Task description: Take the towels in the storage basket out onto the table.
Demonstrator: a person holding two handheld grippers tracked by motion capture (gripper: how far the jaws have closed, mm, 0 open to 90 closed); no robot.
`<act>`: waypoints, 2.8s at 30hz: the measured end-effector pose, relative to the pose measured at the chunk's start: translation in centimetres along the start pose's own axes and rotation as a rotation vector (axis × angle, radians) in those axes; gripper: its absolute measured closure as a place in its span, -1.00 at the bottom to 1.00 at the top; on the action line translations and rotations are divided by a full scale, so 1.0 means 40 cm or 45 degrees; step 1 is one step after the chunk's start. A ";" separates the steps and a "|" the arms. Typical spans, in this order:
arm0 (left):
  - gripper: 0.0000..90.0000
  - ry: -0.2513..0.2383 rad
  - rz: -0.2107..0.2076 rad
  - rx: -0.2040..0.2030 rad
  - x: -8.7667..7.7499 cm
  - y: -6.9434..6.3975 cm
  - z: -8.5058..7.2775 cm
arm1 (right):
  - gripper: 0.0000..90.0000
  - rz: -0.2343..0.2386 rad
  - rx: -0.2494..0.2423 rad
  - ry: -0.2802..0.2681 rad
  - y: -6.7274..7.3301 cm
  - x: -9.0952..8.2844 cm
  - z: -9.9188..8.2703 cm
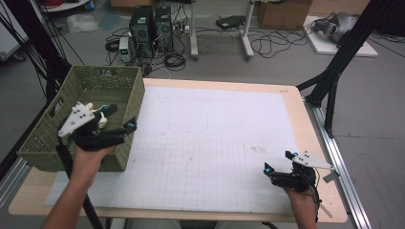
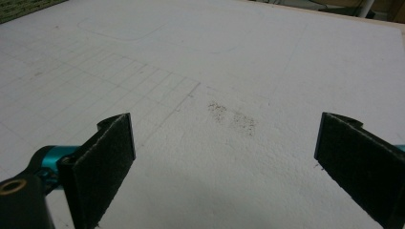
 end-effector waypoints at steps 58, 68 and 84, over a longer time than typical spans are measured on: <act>0.72 0.502 0.626 -0.134 0.007 0.452 -0.135 | -0.87 -0.009 0.021 0.011 0.000 -0.008 -0.005; 0.72 0.237 0.509 -0.044 0.010 0.401 0.048 | -0.87 -0.010 0.027 -0.006 0.003 -0.013 0.003; 0.72 0.053 0.186 0.027 0.143 0.184 0.191 | -0.87 -0.013 0.045 -0.028 -0.001 -0.022 0.012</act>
Point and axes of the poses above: each handheld gripper's, and its own axes: x roughly forward along the jaws, z roughly out of its top, y roughly to its left, the point moved 8 cm from there along x, roughly forward along the jaws, and after that the axes turned 8 degrees about -y, right-handed, at the moved point
